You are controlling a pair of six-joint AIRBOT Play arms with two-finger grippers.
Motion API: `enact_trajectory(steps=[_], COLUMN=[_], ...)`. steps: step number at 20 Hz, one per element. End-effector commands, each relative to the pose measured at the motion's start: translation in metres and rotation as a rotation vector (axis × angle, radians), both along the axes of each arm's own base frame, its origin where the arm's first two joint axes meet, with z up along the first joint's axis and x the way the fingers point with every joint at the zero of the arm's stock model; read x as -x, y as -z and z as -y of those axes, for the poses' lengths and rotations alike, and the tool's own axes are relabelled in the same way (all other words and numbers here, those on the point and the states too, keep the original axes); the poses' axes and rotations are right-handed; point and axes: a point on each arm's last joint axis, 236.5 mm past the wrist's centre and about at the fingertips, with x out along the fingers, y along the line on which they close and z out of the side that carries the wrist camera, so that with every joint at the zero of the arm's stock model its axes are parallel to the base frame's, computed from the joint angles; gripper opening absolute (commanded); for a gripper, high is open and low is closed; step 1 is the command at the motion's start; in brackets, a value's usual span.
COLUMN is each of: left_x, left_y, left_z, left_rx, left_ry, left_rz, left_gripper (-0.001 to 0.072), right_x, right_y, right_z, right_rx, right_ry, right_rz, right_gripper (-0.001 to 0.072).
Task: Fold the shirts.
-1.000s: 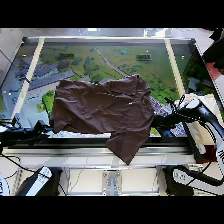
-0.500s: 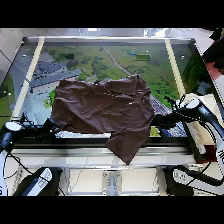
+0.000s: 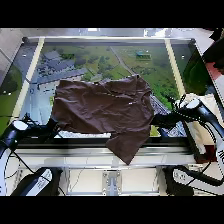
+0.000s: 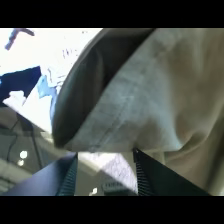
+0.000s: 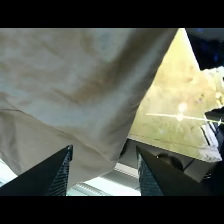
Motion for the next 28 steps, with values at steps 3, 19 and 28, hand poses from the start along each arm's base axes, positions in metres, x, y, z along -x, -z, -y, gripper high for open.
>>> enact_trajectory(steps=[3,19,28], left_x=[-0.019,-0.028,-0.028], left_y=[-0.001,-0.014,-0.015], left_z=[-0.011,-0.016,-0.016], left_rx=[-0.042,-0.065,-0.069], left_ry=[-0.067,-0.08,-0.073], left_rz=[0.062,0.124,0.13], left_gripper=[0.0353,0.0011,0.0012], right_x=[-0.001,0.014,0.02], right_y=[0.0,0.031,0.041], right_z=[0.0,-0.039,-0.042], right_rx=[0.0,-0.185,-0.168], right_ry=[0.003,0.285,0.286], right_rz=[0.003,-0.077,-0.076], right_gripper=[0.0453,0.0455,0.0302])
